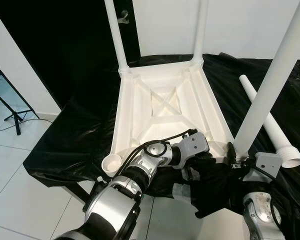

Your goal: Building children table

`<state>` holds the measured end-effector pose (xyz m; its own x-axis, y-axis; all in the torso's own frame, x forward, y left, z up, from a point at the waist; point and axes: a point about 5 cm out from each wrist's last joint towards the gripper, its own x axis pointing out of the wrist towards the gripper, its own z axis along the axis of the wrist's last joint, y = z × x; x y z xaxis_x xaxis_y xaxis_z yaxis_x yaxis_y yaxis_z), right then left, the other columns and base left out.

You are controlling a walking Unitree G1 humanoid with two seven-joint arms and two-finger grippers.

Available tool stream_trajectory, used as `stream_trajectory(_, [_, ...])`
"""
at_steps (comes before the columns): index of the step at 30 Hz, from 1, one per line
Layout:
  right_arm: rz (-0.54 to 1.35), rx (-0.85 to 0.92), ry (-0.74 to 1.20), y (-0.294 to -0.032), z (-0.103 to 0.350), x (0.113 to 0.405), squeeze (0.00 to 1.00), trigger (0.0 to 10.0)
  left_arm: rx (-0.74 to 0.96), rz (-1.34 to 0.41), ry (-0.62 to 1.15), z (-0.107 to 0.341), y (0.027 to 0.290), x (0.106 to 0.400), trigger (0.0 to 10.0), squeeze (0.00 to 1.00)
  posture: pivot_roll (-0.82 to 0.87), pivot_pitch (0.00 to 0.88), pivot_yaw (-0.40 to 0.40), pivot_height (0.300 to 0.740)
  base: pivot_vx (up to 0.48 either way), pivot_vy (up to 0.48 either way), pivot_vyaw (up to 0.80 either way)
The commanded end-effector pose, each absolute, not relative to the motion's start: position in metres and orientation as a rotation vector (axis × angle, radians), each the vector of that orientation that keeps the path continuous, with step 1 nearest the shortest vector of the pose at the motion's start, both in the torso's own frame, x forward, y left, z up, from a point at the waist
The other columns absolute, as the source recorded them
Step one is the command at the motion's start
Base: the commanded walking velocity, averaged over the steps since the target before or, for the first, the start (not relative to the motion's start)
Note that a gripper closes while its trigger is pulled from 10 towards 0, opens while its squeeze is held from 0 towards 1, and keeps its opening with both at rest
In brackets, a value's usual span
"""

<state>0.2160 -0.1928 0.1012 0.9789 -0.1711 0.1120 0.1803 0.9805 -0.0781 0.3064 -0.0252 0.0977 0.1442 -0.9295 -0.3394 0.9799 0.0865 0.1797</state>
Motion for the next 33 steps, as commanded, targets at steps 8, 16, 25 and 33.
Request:
stream_trajectory(8, [0.053,-0.127,0.011,-0.185,0.086,0.219,0.0,10.0,0.384,-1.332,0.352,0.052,-0.008,0.291,10.0,0.0,0.03,0.0,0.073,0.74,0.0,0.0,0.0])
stream_trajectory(16, [0.299,-0.252,0.035,-0.212,0.106,0.222,0.0,10.0,0.382,-1.324,0.357,0.052,-0.005,0.292,10.0,0.0,0.03,0.0,0.073,0.74,0.0,0.0,0.0])
stream_trajectory(25, [0.38,-0.294,0.07,-0.224,0.11,0.228,0.0,10.0,0.379,-1.323,0.356,0.052,-0.005,0.292,10.0,0.0,0.03,0.0,0.076,0.74,0.0,0.0,0.0])
stream_trajectory(33, [0.419,-0.215,0.086,-0.225,0.11,0.229,0.0,0.0,0.383,-1.32,0.353,0.053,-0.004,0.294,10.0,0.0,0.04,0.0,0.077,0.74,0.0,0.0,0.0])
